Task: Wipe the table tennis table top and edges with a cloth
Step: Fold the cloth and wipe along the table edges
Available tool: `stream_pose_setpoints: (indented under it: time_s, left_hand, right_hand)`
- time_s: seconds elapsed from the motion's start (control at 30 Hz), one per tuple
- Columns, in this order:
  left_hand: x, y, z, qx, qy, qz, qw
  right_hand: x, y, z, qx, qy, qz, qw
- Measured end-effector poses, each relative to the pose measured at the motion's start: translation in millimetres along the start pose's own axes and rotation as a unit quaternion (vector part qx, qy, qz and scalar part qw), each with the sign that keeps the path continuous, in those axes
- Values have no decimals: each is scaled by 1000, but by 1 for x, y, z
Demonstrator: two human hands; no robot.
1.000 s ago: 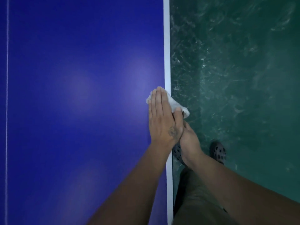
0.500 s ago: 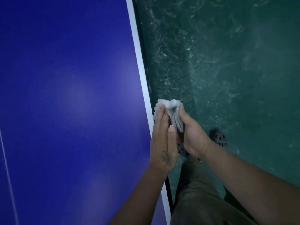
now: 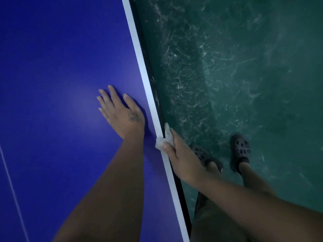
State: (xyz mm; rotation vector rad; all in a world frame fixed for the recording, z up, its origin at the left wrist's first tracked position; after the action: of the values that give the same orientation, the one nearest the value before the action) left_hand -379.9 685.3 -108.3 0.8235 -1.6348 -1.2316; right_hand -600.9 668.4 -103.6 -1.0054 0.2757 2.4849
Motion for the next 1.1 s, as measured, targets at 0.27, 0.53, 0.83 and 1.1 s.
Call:
stream_pose_setpoints:
  time_s: [0.27,0.53,0.83,1.1]
  left_hand:
    - [-1,-5,0,13,-3,-26,1000]
    - [-3,-5,0,1,13,-23,1000]
    - [-1,-5,-1,6,17,-6,1000]
    - [1,-3,-1,11,12,-2,1000]
  right_hand:
    - [-57,-12,-67,104,10,-57,993]
    - [-79,-1,-89,88,23,-53,994]
    - [-101,0,-106,113,-39,-46,992]
    - [-142,24,-146,89,-13,-12,996]
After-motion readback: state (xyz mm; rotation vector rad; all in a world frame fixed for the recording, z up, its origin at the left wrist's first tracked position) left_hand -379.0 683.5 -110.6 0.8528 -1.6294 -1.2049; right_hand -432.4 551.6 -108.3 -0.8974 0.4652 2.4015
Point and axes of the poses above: each hand's wrist, its own z-axis away from the middle knuckle, its own y-axis out of the back of the hand, x = y × z, the point moved 3 cm from there along -z, towards the middle knuckle, and after that the axes turned 6 degrees about -y, right-handed, at the moved point
